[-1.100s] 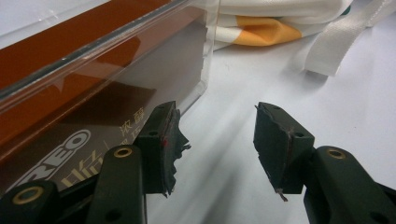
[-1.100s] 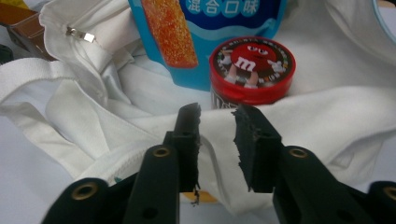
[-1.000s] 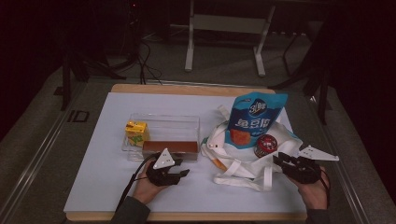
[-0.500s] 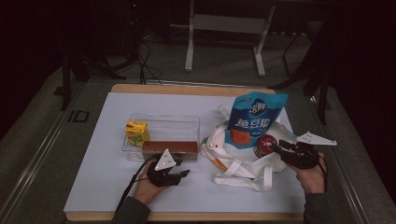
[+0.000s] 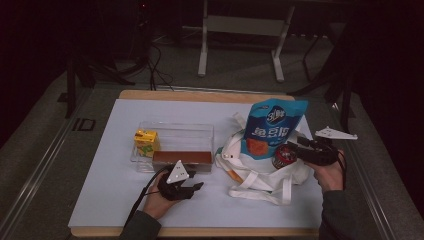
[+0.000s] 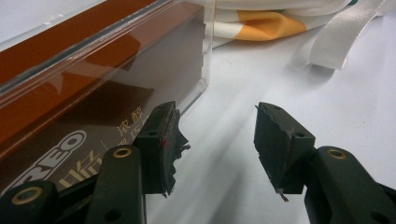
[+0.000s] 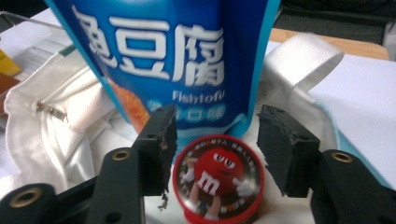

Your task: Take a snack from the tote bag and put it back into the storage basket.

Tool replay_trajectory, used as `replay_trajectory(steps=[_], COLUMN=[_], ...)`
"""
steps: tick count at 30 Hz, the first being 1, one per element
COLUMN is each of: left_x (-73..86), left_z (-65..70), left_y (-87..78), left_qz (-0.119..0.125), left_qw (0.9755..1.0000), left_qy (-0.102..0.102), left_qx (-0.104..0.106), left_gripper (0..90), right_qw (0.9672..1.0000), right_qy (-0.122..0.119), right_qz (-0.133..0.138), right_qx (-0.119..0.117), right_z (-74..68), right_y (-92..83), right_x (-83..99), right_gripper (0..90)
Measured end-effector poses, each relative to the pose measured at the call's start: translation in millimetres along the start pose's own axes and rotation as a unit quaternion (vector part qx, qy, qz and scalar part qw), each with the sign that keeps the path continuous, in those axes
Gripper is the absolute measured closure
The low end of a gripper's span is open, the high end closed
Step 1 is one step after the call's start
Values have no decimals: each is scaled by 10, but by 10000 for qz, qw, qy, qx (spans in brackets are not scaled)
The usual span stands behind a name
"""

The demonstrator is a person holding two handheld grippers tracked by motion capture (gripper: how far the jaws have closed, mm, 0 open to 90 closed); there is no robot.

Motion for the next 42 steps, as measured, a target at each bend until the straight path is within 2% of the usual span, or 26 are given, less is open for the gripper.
replay_trajectory(steps=[7,16,21,25,26,28,30,31,35,39,42], left_x=[-1,-3,-3,-3,-3,-3,-3,-3,-3,-3,-3], left_z=[7,18,28,29,29,30,32,34,40,34,37], left_y=[8,17,18,16,17,16,16,17,19,16,18], left_qz=[-33,-80,-96,-109,-111,-111,-109,-109,-108,-108,-109], left_qw=[10000,9999,9999,9998,9998,9998,9998,9998,9998,9998,9998], left_qy=[27,79,135,158,157,166,172,173,190,167,174], left_qx=[-11,-11,-18,-24,-25,-24,-26,-26,-27,-37,-41], left_gripper=[492,486,486,485,485,485,485,485,485,476,476], right_qw=[10000,9998,9998,9993,9985,9980,9978,9976,9968,9954,9933], right_qy=[-16,148,78,83,111,84,54,-51,-30,-92,-144], right_qz=[-25,42,53,124,264,340,358,358,383,336,344], right_qx=[-60,-117,-198,-330,-465,-532,-550,-592,-699,-893,-1096], right_z=[26,45,38,54,66,76,77,80,94,91,59], right_y=[56,135,174,187,186,195,203,236,282,347,370], right_x=[-106,-265,-314,-355,-392,-430,-448,-476,-501,-526,-543], right_gripper=[437,354,350,388,410,425,433,447,455,439,484])
Point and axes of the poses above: each handheld gripper's, and its own axes: y roughly forward along the jaws, x roughly out of its underside, z roughly to its right, the point moved 2 cm from there along y, roughly forward along the jaws, and after that the axes turned 5 degrees about x, right-handed, at the moved point
